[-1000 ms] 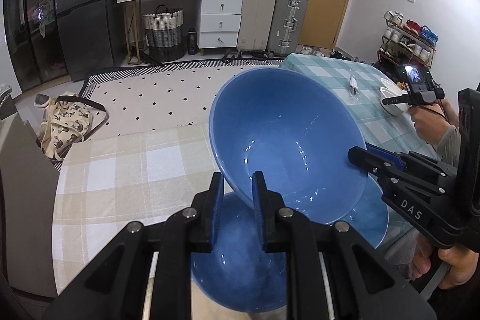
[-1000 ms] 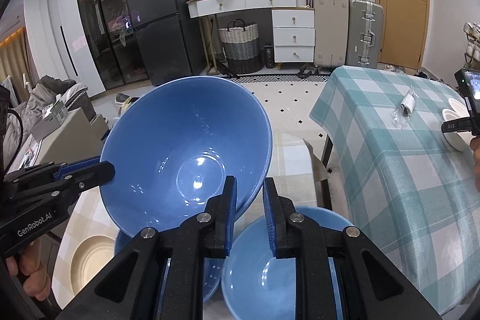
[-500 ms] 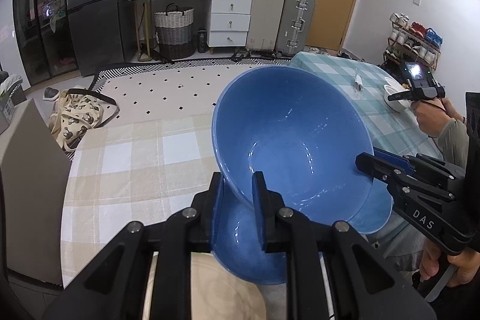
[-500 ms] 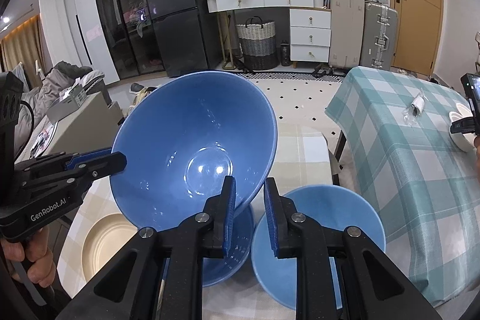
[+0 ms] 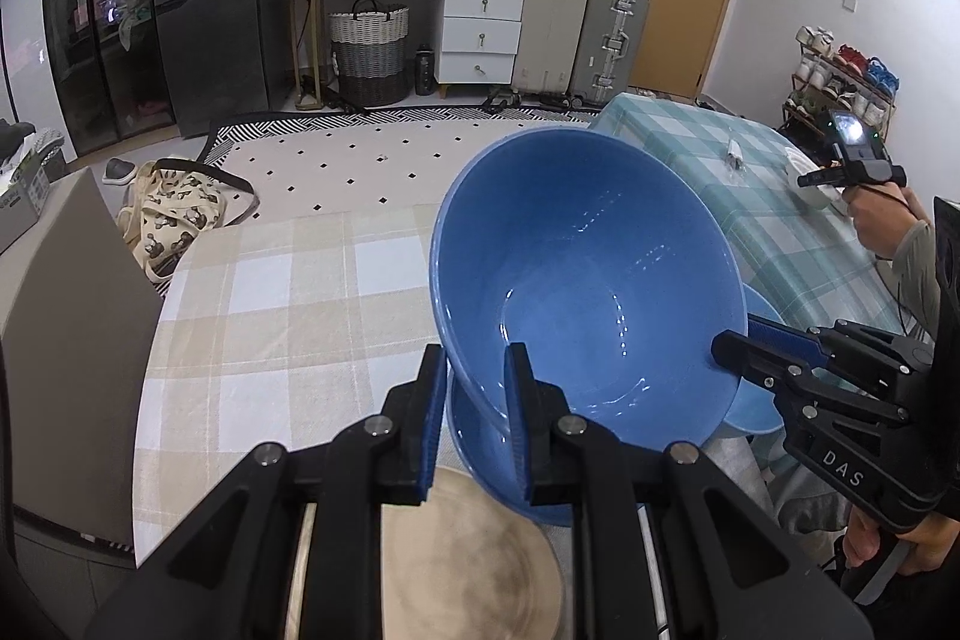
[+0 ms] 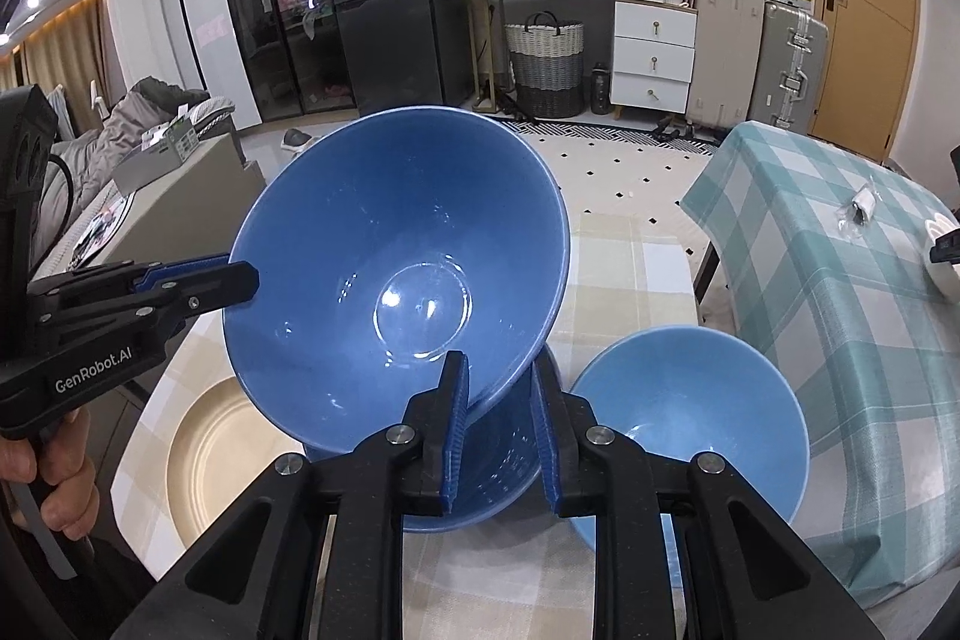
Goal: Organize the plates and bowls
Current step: 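Carry and lower the large blue bowl beside the light blue bowl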
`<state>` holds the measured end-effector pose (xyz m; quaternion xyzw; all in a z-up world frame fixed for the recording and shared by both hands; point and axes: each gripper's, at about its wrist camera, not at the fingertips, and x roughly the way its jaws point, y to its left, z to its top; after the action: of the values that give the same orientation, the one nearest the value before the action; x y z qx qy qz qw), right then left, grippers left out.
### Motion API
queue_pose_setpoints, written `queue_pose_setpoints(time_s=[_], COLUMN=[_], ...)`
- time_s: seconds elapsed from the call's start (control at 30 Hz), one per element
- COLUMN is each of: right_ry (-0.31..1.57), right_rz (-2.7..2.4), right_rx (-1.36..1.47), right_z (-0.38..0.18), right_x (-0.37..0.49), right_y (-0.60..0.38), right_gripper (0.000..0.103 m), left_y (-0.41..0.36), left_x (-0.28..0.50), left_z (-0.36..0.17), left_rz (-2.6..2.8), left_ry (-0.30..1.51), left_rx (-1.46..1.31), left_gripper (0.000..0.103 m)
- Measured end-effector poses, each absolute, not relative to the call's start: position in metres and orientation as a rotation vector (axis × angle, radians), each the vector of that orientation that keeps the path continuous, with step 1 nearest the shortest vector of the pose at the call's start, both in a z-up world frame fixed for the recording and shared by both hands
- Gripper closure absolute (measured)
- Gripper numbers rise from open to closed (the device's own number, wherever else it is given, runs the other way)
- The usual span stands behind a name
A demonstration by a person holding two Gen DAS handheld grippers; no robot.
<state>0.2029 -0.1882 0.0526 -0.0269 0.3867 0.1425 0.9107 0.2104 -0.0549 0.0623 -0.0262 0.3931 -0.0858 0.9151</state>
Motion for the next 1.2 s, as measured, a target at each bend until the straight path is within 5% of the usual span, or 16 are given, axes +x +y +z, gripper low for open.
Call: queue_pose_setpoints(time_s=[1.2], right_ry=[0.927], right_rz=[0.293], right_rx=[-0.105], right_z=[0.004], right_x=[0.211], right_y=[-0.187], right_gripper=[0.082], left_y=[-0.066], left_x=[0.206], left_z=[0.015], left_rz=[-0.175], left_ry=[0.916], left_rx=[-0.003], left_gripper=[0.086])
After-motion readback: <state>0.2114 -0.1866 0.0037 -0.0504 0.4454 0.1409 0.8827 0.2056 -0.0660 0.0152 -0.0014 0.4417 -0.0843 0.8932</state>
